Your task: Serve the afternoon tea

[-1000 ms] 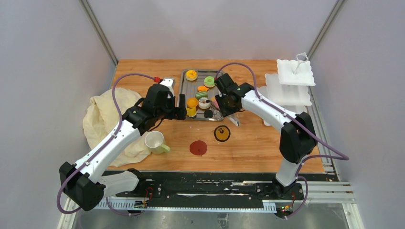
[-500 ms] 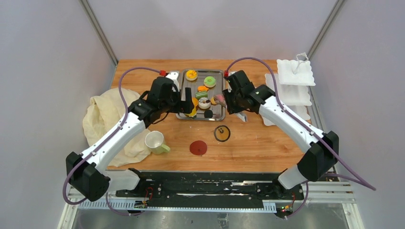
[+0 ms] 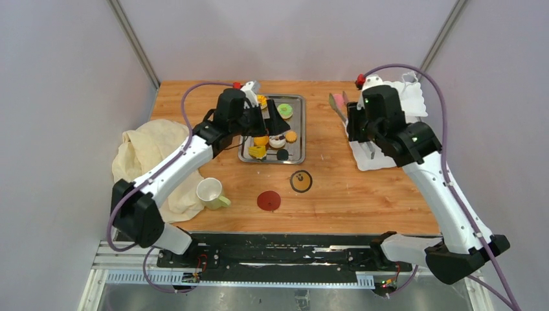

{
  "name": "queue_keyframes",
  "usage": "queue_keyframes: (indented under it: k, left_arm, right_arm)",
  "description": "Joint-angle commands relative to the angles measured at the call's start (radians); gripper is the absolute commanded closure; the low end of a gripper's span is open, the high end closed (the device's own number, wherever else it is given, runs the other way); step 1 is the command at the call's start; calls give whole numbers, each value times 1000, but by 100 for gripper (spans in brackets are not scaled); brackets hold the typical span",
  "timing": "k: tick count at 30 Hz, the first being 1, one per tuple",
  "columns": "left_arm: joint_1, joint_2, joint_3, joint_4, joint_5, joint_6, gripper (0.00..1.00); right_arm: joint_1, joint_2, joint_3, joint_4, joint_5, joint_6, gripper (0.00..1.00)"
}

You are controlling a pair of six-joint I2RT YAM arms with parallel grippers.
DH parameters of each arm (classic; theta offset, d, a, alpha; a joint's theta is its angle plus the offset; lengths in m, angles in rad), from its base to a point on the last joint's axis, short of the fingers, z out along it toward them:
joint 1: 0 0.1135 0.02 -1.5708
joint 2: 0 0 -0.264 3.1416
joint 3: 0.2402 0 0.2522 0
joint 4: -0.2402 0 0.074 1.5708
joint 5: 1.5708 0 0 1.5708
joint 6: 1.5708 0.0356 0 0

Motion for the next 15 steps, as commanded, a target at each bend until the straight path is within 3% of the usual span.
queue_keyframes:
  k: [1,8,15]
  left_arm:
    - [-21,109,41,189,178,-147,1]
    - [-166,314,169,319,251,-263,1]
    - [-258,579,351,463,274,-419,10]
  right_arm:
    - [-64,-28,96,-77,78,-43,96]
    - [-165,-56,159,-106,77,-59,96]
    - [-195,-83,172,-112,91,-48,96]
